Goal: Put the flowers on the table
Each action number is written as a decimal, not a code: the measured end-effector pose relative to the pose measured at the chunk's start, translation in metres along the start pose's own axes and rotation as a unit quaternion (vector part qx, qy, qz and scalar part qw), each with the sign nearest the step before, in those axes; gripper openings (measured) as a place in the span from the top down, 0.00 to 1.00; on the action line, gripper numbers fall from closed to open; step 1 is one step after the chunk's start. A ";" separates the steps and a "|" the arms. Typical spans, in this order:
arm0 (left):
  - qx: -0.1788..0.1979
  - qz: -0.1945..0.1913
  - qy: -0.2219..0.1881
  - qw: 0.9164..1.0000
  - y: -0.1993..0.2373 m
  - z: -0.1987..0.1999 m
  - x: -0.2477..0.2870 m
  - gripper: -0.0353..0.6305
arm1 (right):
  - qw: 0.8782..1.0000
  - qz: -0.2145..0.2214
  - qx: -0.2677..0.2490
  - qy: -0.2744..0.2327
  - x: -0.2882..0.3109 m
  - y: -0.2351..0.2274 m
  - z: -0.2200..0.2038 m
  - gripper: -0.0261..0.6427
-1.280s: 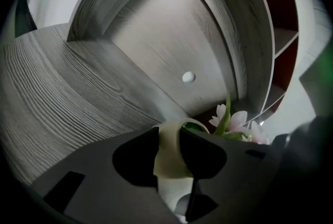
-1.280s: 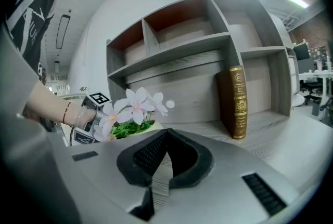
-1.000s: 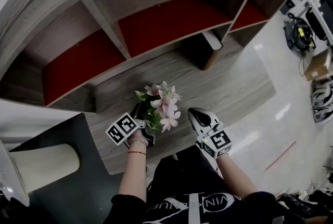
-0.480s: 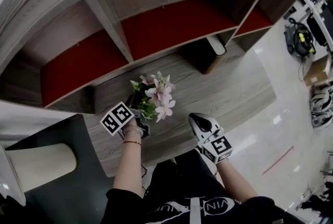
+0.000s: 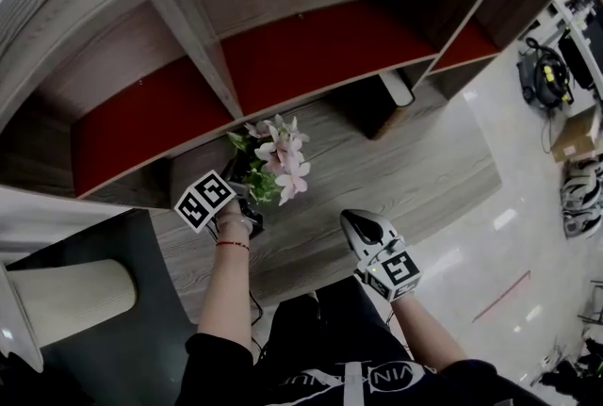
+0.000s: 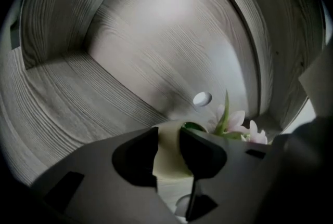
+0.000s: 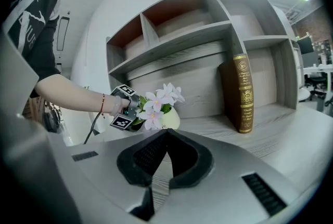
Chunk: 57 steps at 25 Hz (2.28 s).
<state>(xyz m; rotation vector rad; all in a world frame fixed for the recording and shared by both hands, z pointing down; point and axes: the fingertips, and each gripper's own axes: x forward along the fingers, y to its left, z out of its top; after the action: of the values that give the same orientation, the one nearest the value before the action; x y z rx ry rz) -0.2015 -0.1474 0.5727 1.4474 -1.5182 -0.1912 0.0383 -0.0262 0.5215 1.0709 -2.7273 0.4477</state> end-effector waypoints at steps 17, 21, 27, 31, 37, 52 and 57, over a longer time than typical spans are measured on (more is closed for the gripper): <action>0.019 -0.044 -0.077 0.996 -0.012 0.014 -0.033 0.67 | 1.000 0.009 0.004 0.004 -0.034 0.019 -0.022 0.95; 0.033 -0.045 -0.090 0.994 -0.012 0.018 -0.044 0.67 | 1.000 0.010 0.002 0.000 -0.032 0.020 -0.018 0.95; 0.114 -0.008 -0.129 0.985 -0.003 0.026 -0.077 0.75 | 1.000 0.011 -0.003 -0.006 -0.028 0.025 -0.011 0.95; 0.160 0.010 -0.159 0.974 0.000 0.029 -0.107 0.87 | 1.000 0.010 -0.009 -0.015 -0.028 0.027 -0.004 0.95; 0.243 -0.006 -0.163 0.956 -0.019 0.020 -0.142 0.94 | 0.999 0.018 -0.028 -0.026 -0.025 0.032 0.014 0.95; 0.355 -0.016 -0.194 0.914 -0.062 -0.002 -0.212 0.94 | 0.996 0.016 -0.055 -0.075 -0.027 0.046 0.066 0.95; 0.355 0.003 -0.208 0.912 -0.061 -0.006 -0.225 0.94 | 0.994 0.016 -0.059 -0.087 -0.027 0.052 0.079 0.95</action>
<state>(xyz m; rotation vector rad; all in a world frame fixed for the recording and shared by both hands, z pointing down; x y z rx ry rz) -0.2014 0.0246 0.4156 2.0624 -2.0682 0.0819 0.0184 0.0004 0.4291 1.0852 -2.8833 0.2028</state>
